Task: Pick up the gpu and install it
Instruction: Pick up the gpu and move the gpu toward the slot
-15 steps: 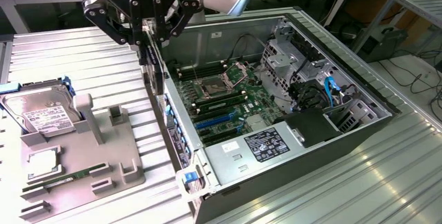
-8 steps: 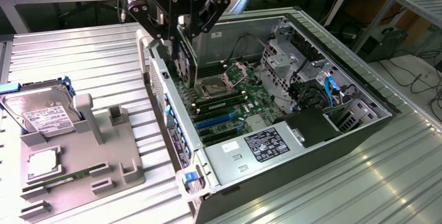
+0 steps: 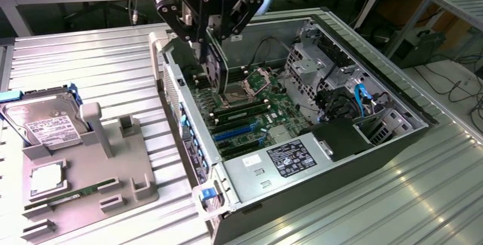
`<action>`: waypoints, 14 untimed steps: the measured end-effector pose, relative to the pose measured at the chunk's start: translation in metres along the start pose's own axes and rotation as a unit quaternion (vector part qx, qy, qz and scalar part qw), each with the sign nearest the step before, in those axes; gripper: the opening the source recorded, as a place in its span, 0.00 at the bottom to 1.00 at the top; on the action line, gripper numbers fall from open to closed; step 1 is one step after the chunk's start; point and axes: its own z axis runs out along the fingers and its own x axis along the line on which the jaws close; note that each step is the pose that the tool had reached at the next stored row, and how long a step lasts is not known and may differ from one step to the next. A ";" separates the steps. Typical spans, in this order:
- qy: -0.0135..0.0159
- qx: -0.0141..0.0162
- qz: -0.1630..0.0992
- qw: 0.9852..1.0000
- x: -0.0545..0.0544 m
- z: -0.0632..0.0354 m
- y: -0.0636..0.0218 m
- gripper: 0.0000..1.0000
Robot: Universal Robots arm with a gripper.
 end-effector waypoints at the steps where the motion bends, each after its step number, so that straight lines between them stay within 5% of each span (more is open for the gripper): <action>1: 0.000 0.000 -0.001 1.000 -0.002 0.0001 0.0000 0.27; 14: 0.000 0.000 -0.002 1.000 -0.030 0.0012 0.0001 0.27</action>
